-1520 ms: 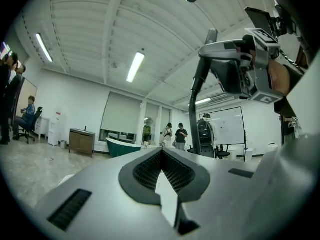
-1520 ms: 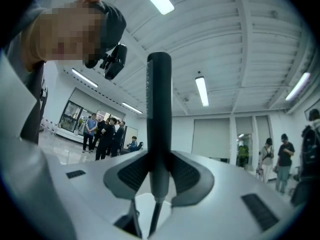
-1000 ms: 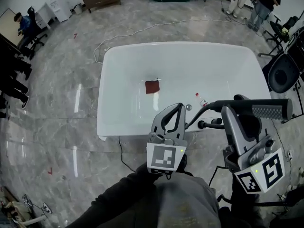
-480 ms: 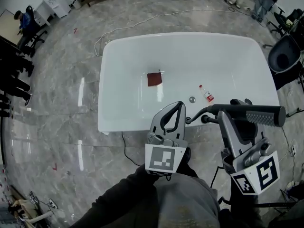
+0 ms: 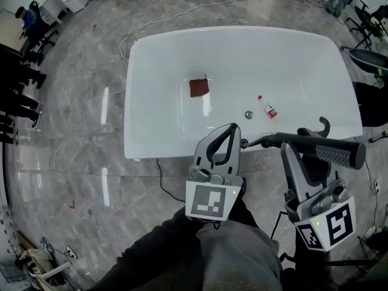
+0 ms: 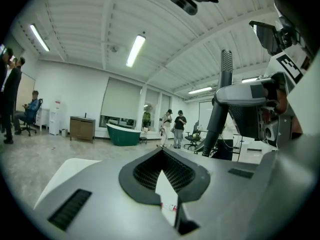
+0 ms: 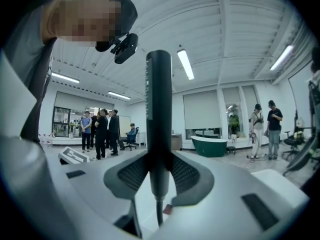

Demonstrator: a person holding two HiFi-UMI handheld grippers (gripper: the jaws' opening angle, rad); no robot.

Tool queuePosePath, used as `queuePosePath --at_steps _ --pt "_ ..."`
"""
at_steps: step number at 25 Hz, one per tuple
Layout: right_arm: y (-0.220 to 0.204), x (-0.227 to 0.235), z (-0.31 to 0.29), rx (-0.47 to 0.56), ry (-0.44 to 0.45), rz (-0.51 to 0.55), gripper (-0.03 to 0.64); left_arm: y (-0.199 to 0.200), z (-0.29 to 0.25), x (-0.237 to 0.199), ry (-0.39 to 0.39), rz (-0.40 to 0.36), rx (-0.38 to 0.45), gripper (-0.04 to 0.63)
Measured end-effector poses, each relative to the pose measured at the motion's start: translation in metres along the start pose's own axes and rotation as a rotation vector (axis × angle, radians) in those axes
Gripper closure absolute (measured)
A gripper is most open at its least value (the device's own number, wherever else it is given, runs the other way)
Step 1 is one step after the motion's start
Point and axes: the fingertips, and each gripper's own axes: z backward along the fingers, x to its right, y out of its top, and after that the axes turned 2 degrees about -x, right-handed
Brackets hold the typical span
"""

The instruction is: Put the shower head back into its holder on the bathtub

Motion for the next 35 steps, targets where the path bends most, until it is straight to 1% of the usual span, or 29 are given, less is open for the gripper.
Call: queuePosePath --at_steps 7,16,23,25,29,35 --pt "-0.013 0.001 -0.002 -0.023 -0.015 0.008 0.477 -0.005 0.004 -0.001 0.0 0.012 -0.007 0.592" --pt "-0.027 0.008 -0.011 -0.046 -0.014 -0.021 0.477 -0.013 -0.001 -0.007 0.012 0.025 -0.027 0.592" --pt "-0.04 0.015 -0.018 -0.069 -0.012 -0.045 0.477 -0.018 -0.006 -0.008 0.005 0.038 -0.03 0.592" --pt "-0.044 0.017 -0.021 -0.074 -0.008 -0.05 0.476 -0.02 -0.009 -0.008 0.006 0.032 -0.033 0.592" --pt "-0.051 0.017 -0.027 -0.086 -0.001 -0.054 0.477 -0.021 -0.011 -0.01 -0.002 -0.018 -0.03 0.592" --pt "-0.066 0.023 -0.035 -0.113 -0.005 -0.062 0.477 -0.031 -0.018 -0.015 -0.002 -0.003 -0.053 0.592"
